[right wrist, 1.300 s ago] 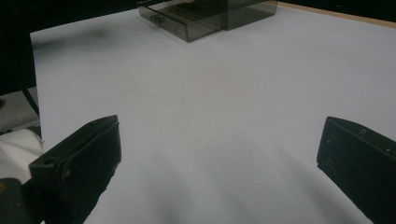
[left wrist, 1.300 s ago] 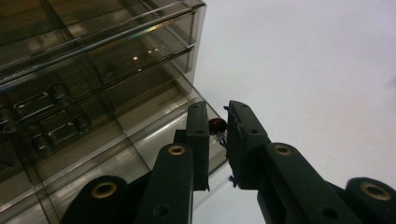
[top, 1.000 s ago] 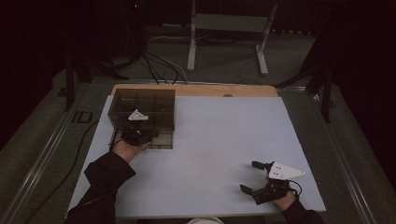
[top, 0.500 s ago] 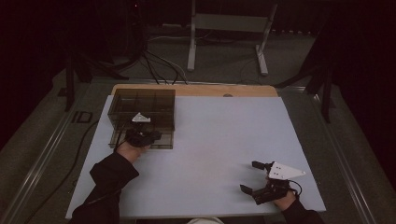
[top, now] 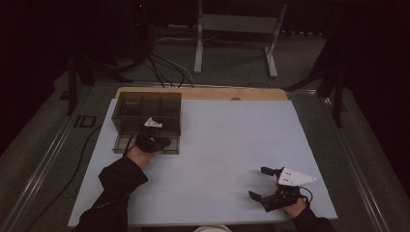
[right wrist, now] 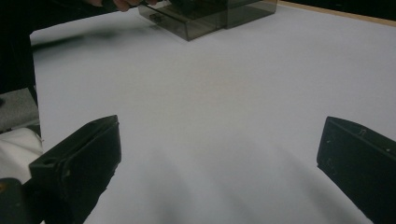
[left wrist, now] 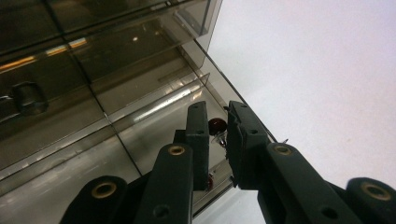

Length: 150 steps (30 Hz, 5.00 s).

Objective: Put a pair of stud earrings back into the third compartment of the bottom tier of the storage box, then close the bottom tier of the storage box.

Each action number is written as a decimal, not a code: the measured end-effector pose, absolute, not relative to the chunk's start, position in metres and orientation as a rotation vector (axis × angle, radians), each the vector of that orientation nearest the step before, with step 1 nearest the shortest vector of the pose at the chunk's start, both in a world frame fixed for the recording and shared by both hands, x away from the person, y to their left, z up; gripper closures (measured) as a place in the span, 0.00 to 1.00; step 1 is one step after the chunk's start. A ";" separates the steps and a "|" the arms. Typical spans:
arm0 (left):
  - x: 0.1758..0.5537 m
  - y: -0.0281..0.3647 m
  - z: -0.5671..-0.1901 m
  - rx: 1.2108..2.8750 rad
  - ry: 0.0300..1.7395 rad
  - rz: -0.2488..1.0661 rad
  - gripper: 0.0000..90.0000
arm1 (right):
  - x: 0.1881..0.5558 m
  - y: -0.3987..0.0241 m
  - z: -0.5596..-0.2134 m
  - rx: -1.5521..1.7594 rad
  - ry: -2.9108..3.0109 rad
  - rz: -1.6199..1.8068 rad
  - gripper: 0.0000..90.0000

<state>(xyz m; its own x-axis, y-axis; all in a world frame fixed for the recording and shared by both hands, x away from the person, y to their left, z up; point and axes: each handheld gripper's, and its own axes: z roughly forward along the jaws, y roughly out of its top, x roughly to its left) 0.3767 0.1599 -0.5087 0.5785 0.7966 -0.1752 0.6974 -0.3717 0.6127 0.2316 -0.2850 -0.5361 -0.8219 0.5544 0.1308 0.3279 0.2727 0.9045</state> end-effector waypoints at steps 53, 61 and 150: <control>0.359 0.166 -0.461 2.050 1.113 0.270 0.01 | 0.230 -0.284 -0.536 0.815 2.331 1.563 0.00; 0.349 0.177 -0.449 2.018 1.118 0.307 0.01 | 0.230 -0.282 -0.536 0.807 2.341 1.558 0.00; 0.270 0.222 -0.519 1.983 1.372 0.566 0.38 | 0.231 -0.282 -0.536 0.812 2.341 1.561 0.00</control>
